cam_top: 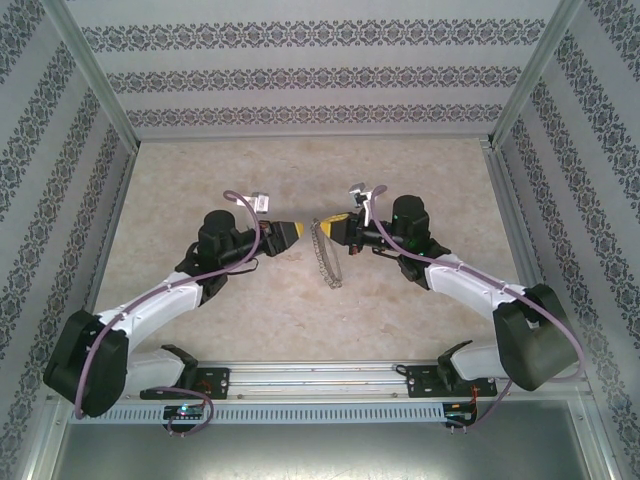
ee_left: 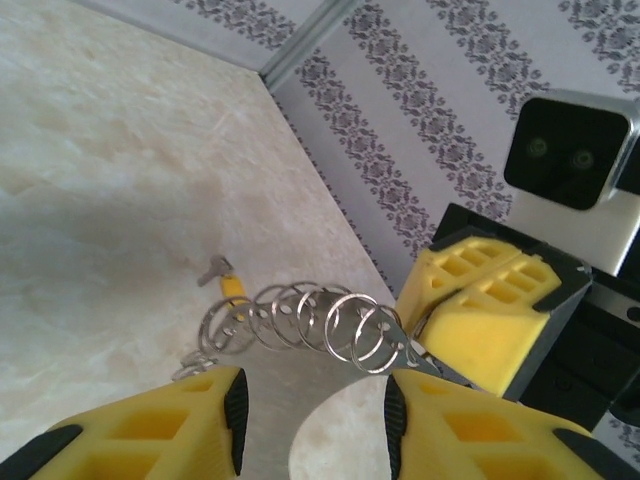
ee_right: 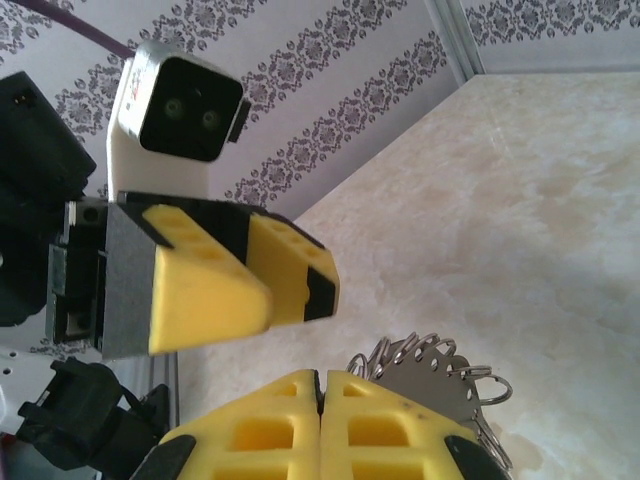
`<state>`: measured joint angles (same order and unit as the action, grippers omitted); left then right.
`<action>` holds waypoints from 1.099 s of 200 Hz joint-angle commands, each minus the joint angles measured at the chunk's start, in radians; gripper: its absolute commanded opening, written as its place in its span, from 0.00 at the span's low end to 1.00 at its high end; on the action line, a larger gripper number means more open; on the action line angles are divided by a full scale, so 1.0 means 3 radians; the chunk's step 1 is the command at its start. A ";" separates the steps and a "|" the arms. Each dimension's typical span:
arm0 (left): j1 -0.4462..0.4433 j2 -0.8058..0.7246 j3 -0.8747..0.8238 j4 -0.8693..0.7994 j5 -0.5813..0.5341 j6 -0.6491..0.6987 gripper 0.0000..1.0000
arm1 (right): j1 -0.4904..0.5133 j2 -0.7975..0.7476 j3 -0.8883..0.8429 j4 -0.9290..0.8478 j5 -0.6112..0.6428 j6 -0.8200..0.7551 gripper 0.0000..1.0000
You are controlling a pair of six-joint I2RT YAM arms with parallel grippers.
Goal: Put the keys on the keyring
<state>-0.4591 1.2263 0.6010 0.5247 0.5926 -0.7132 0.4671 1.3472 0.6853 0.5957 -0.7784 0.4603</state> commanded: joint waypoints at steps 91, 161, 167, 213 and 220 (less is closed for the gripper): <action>-0.0261 0.0120 -0.0350 0.0830 -0.0291 -0.0162 0.55 | 0.0150 0.0313 -0.0084 0.0781 0.0258 0.0379 0.00; -0.0250 -0.1109 -0.0292 -0.0595 -0.1392 0.0337 0.64 | 0.0377 0.1218 0.0361 0.2198 0.0216 0.1335 0.00; -0.0249 -0.1200 -0.0277 -0.0689 -0.1452 0.0370 0.64 | 0.0376 0.1322 0.0408 0.2366 0.0215 0.1485 0.00; -0.0234 -0.1333 -0.0093 -0.1182 -0.1541 0.0498 0.64 | 0.0348 0.1875 0.0440 0.2281 0.0512 0.1484 0.00; -0.0234 -0.1326 -0.0094 -0.1187 -0.1534 0.0500 0.65 | 0.0336 0.1908 0.0399 0.2161 0.0597 0.1393 0.00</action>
<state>-0.5243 0.8268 0.5392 0.2798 0.1692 -0.6094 0.5797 1.8763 0.8188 1.2308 -0.6762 0.8955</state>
